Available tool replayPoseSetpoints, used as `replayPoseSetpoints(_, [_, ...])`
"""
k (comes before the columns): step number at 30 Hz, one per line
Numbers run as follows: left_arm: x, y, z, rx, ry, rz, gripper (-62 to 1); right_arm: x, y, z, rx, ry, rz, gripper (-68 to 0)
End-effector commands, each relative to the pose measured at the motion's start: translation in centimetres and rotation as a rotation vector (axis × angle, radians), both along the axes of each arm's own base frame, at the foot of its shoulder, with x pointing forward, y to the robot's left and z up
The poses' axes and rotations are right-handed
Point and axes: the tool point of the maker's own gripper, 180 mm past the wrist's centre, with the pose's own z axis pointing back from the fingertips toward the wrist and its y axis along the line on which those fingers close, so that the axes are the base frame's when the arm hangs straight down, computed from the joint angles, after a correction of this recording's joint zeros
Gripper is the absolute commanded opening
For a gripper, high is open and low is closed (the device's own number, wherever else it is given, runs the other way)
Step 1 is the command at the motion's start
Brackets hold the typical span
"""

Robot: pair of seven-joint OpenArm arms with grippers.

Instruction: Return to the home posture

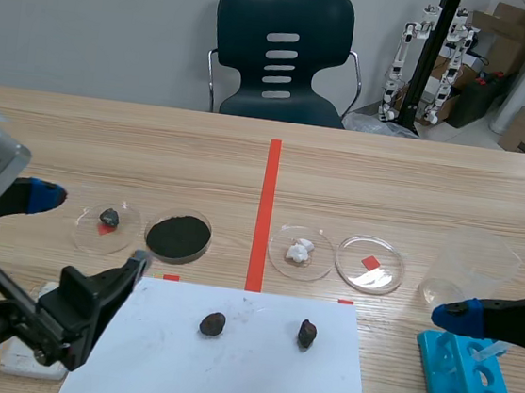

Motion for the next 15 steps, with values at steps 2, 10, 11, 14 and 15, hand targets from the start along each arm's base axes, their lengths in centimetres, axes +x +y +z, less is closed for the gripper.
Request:
replayPoseSetpoints(2, [-0.4,0.3,0.9,-0.022,-0.014,0.022,1.4,0.1,0.1,0.4,0.013,-0.010,0.008,0.4])
replayPoseSetpoints(10, [-2.7,2.3,1.1,-0.044,0.017,0.006,1.4,0.1,0.1,0.4,0.013,-0.010,0.008,0.4])
replayPoseSetpoints(11, [-2.9,2.8,1.0,-0.038,0.021,0.016,1.4,0.1,0.1,0.4,0.013,-0.010,0.008,0.4])
replayPoseSetpoints(14, [-3.5,3.7,1.1,-0.036,0.034,0.018,1.4,0.1,0.1,0.4,0.013,-0.010,0.008,0.4])
replayPoseSetpoints(15, [-3.7,3.8,1.1,-0.037,0.039,0.010,1.4,0.1,0.1,0.4,0.013,-0.010,0.008,0.4])
